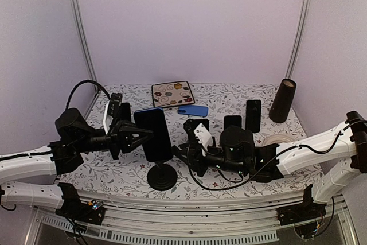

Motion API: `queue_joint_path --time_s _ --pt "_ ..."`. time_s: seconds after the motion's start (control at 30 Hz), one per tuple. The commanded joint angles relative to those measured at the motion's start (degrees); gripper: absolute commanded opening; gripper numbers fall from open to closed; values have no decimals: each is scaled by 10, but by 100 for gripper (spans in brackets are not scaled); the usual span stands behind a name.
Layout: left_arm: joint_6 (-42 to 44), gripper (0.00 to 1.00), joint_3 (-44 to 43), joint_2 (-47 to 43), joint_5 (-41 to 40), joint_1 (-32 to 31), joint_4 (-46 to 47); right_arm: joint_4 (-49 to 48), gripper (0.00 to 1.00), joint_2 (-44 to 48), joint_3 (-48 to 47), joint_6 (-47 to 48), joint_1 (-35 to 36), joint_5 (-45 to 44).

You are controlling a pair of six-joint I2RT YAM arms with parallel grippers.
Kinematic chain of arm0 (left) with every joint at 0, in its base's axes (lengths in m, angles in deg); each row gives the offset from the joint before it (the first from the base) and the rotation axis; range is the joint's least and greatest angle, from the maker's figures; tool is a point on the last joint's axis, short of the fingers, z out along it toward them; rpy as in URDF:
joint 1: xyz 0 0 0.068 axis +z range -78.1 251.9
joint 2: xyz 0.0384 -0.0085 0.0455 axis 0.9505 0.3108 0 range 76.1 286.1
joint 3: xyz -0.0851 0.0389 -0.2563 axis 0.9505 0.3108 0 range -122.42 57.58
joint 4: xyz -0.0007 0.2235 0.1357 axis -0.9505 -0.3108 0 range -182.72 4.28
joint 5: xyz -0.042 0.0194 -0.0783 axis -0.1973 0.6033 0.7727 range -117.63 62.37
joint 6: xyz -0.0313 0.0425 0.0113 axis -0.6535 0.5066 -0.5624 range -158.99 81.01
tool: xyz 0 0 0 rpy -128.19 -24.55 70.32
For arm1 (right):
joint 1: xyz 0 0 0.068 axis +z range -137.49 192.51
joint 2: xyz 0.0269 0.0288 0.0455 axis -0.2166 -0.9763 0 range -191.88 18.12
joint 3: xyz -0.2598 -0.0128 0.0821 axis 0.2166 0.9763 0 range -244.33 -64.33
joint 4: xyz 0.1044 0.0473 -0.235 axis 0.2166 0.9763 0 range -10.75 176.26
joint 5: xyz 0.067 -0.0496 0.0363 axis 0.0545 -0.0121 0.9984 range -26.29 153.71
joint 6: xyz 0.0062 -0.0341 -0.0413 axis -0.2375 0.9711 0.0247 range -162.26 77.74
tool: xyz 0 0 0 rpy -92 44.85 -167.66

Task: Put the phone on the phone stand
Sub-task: Hold the phone stand at the center of the board.

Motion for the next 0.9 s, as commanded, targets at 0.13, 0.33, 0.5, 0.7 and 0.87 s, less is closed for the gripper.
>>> queue_joint_path --time_s 0.13,0.33,0.5,0.7,0.87 --pt "3 0 6 -5 -1 -8 48 2 24 -9 -24 -5 -2 -9" --pt "5 0 8 6 1 -13 55 8 18 -11 -28 -9 -2 -9" --pt "3 0 16 32 11 -25 109 20 3 -12 -38 -26 -2 3" --pt "5 0 13 84 32 -40 183 32 2 2 -40 -77 -2 16" --pt "9 0 2 124 50 -54 231 36 2 6 -46 -109 -2 38"
